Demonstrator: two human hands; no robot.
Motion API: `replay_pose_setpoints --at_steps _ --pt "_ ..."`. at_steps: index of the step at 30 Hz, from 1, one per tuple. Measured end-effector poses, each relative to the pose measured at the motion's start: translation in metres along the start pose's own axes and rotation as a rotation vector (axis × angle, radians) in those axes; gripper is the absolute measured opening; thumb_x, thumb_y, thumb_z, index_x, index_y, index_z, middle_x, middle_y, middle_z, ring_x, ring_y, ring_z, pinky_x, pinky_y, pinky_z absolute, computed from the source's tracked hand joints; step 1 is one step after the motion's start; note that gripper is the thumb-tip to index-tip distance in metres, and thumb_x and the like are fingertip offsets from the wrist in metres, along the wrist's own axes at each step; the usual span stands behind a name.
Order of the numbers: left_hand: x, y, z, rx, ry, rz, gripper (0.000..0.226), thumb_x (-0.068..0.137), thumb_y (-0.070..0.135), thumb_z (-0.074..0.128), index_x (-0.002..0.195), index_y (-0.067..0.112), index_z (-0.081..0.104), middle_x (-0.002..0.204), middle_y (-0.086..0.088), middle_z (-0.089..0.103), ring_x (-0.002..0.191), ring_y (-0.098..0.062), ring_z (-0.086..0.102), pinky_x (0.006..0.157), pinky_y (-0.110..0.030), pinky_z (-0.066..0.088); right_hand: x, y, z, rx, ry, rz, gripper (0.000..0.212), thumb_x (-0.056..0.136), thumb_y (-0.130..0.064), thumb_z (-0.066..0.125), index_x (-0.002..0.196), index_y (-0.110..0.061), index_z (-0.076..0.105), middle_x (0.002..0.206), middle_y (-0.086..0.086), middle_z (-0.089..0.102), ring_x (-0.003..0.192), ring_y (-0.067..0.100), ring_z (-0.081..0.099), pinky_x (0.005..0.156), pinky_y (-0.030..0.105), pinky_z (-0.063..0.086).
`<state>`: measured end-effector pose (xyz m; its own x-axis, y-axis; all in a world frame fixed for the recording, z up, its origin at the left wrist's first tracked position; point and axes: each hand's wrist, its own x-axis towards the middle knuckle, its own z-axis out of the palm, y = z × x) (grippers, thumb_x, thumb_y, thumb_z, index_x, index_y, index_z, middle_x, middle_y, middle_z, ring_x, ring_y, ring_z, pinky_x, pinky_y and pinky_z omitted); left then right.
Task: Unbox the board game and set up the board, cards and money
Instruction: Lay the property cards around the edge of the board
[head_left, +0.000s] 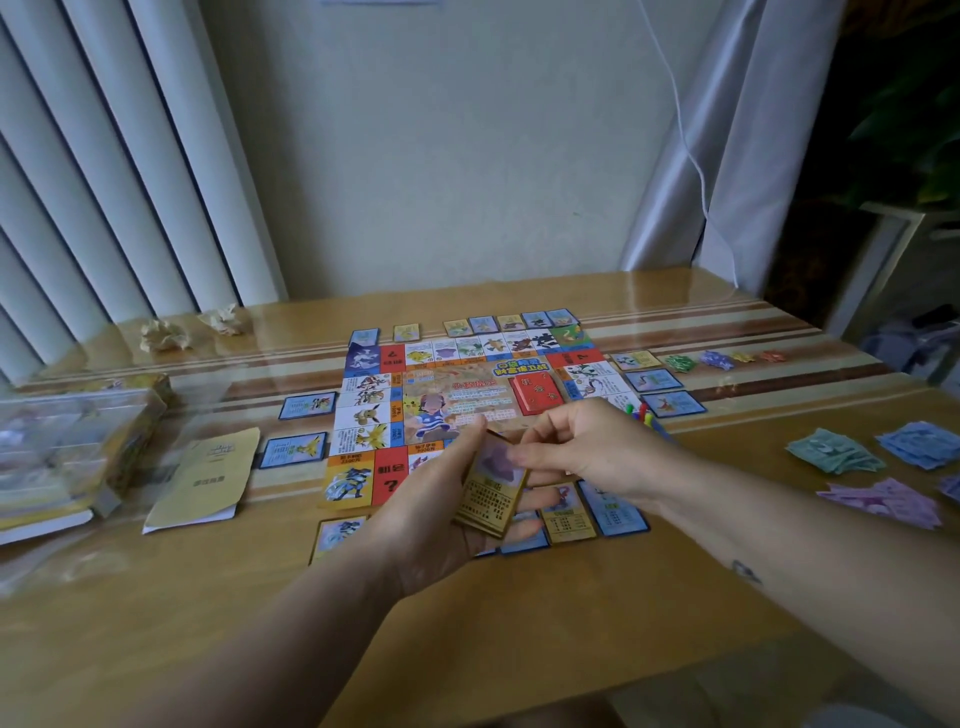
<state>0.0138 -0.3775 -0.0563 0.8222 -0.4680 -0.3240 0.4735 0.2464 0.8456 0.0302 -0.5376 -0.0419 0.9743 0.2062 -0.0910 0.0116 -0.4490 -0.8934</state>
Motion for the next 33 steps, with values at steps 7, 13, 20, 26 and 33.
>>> replay_pose_setpoints --at_steps 7,13,20,26,33 --pt "0.008 0.008 -0.017 0.245 0.001 0.169 0.018 0.097 0.01 0.046 0.109 0.005 0.058 0.104 -0.014 0.072 0.099 -0.024 0.069 0.083 -0.035 0.058 0.014 -0.006 -0.006 -0.094 -0.032 -0.02 0.011 0.086 -0.028 0.069 0.084 -0.017 0.071 0.068 -0.013 0.068 0.074 -0.002 0.064 0.087 0.022 0.047" --pt "0.025 0.042 -0.042 0.262 0.132 0.33 0.016 0.096 0.013 0.049 0.101 0.008 0.063 0.1 -0.014 0.071 0.091 -0.024 0.07 0.075 -0.03 0.058 0.05 -0.027 -0.012 -0.153 0.071 -0.081 0.01 0.084 -0.029 0.07 0.087 -0.02 0.071 0.084 -0.004 0.071 0.076 0.006 0.064 0.078 0.025 0.052" --pt "0.06 0.091 -0.073 0.629 0.242 0.488 0.023 0.093 0.01 0.058 0.098 0.031 0.066 0.092 -0.006 0.073 0.086 -0.024 0.069 0.075 -0.033 0.056 0.12 -0.058 -0.009 -0.202 -0.027 -0.214 0.022 0.082 -0.016 0.072 0.087 -0.021 0.051 0.085 0.003 0.071 0.074 0.01 0.059 0.075 0.027 0.047" --pt "0.109 0.142 -0.112 0.55 0.451 0.523 0.029 0.098 0.012 0.047 0.119 0.026 0.061 0.089 0.001 0.058 0.071 -0.014 0.047 0.064 -0.027 0.042 0.206 -0.074 -0.031 -0.271 -0.067 -0.208 0.021 0.086 0.003 0.063 0.079 -0.017 0.062 0.073 -0.002 0.062 0.055 -0.003 0.054 0.056 0.013 0.045" --pt "0.193 0.162 -0.159 1.235 0.607 0.293 0.036 0.095 0.0 0.036 0.122 0.015 0.053 0.101 -0.004 0.056 0.075 -0.017 0.054 0.057 -0.024 0.047 0.311 -0.028 -0.017 -0.172 0.315 0.007 0.017 0.089 -0.008 0.062 0.103 -0.006 0.072 0.103 0.008 0.069 0.071 0.011 0.06 0.065 0.018 0.05"
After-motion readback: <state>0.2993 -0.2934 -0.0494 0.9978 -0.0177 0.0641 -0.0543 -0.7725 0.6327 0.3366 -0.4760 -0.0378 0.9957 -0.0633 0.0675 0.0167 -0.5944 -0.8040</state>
